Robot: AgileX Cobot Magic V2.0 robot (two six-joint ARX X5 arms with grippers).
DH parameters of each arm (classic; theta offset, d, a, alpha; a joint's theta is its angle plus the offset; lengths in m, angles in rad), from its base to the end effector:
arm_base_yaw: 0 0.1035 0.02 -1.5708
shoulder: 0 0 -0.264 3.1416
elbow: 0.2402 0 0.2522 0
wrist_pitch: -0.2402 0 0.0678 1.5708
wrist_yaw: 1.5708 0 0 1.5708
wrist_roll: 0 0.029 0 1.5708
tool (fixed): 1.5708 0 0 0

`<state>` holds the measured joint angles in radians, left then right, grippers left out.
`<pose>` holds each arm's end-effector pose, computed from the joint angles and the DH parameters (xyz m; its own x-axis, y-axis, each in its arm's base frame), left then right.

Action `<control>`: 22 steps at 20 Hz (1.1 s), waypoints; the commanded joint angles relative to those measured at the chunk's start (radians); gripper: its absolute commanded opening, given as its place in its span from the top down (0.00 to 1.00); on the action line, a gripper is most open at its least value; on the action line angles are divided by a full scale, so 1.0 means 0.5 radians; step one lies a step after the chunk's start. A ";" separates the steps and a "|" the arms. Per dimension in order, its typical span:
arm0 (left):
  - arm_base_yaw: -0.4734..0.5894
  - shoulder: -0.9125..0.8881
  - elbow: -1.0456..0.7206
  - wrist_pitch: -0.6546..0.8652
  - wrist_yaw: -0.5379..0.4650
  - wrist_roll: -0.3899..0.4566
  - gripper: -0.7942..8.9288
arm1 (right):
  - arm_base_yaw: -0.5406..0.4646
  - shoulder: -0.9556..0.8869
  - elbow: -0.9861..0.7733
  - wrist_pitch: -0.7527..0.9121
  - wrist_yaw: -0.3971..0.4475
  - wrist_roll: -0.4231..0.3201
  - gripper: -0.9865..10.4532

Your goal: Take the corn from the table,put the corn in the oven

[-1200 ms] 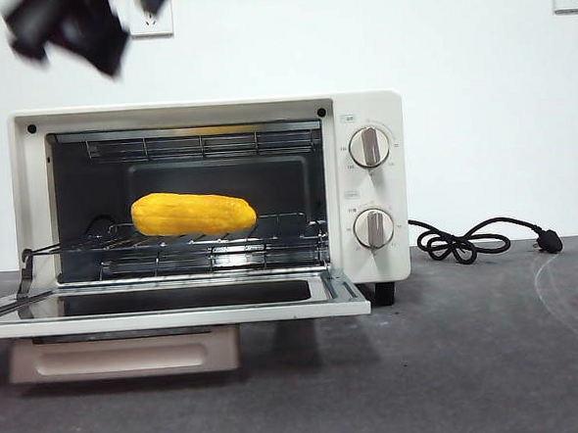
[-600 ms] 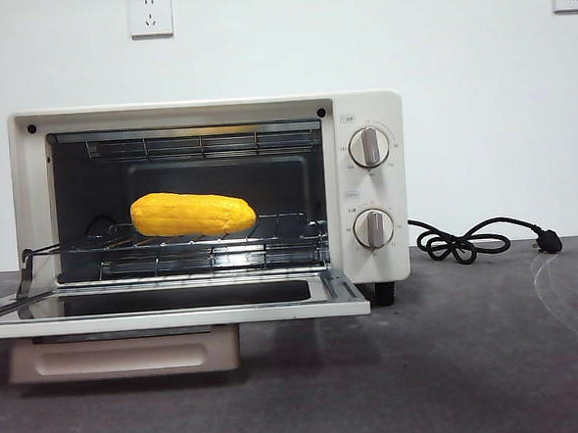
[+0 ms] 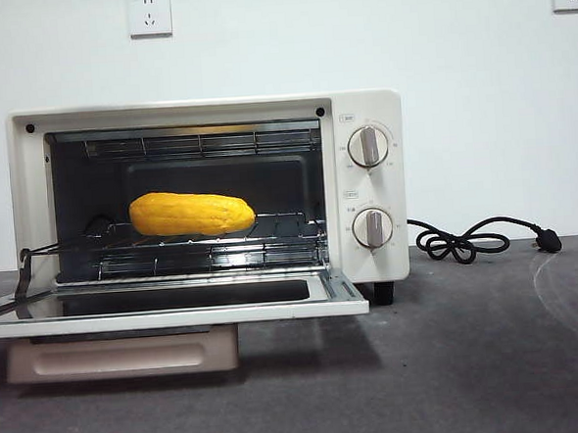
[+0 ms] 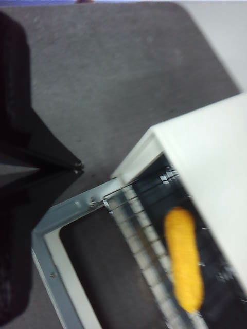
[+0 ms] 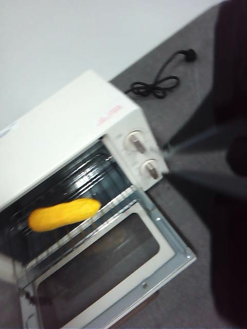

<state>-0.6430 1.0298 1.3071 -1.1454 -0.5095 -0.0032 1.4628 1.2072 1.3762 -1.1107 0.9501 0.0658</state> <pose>0.1392 -0.0867 0.3835 0.7440 0.0520 -0.6662 0.2692 0.8891 0.3701 0.0458 0.2036 0.3821 0.8456 0.2525 -0.4703 -0.5197 0.5903 -0.6176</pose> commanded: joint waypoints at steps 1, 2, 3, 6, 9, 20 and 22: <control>0.048 0.053 -0.044 0.028 0.159 0.016 0.93 | 0.002 -0.056 0.007 -0.053 -0.001 0.185 0.92; 0.072 0.066 -0.069 0.058 0.282 0.021 0.93 | 0.000 -0.081 0.007 -0.069 -0.002 0.185 0.92; 0.105 0.065 -0.102 0.091 0.409 0.042 0.93 | -0.007 -0.105 0.007 -0.080 -0.005 0.184 0.92; 0.262 0.029 -0.233 0.176 0.671 0.097 0.93 | -0.053 -0.179 0.007 -0.092 -0.098 0.184 0.92; 0.483 -0.051 -0.408 0.252 0.931 0.122 0.93 | -0.143 -0.257 0.007 -0.091 -0.249 0.184 0.92; 1.698 -0.306 -1.081 0.693 2.408 0.119 0.93 | -0.723 -0.337 0.006 -0.019 -1.162 0.030 0.92; 1.934 -0.259 -1.142 0.757 2.545 0.105 0.93 | -0.838 -0.337 0.006 0.077 -1.410 -0.045 0.92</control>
<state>0.3080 0.8955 0.7471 -0.7742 0.7509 0.0441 1.0454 1.0370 1.3762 -1.0805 0.2626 0.0708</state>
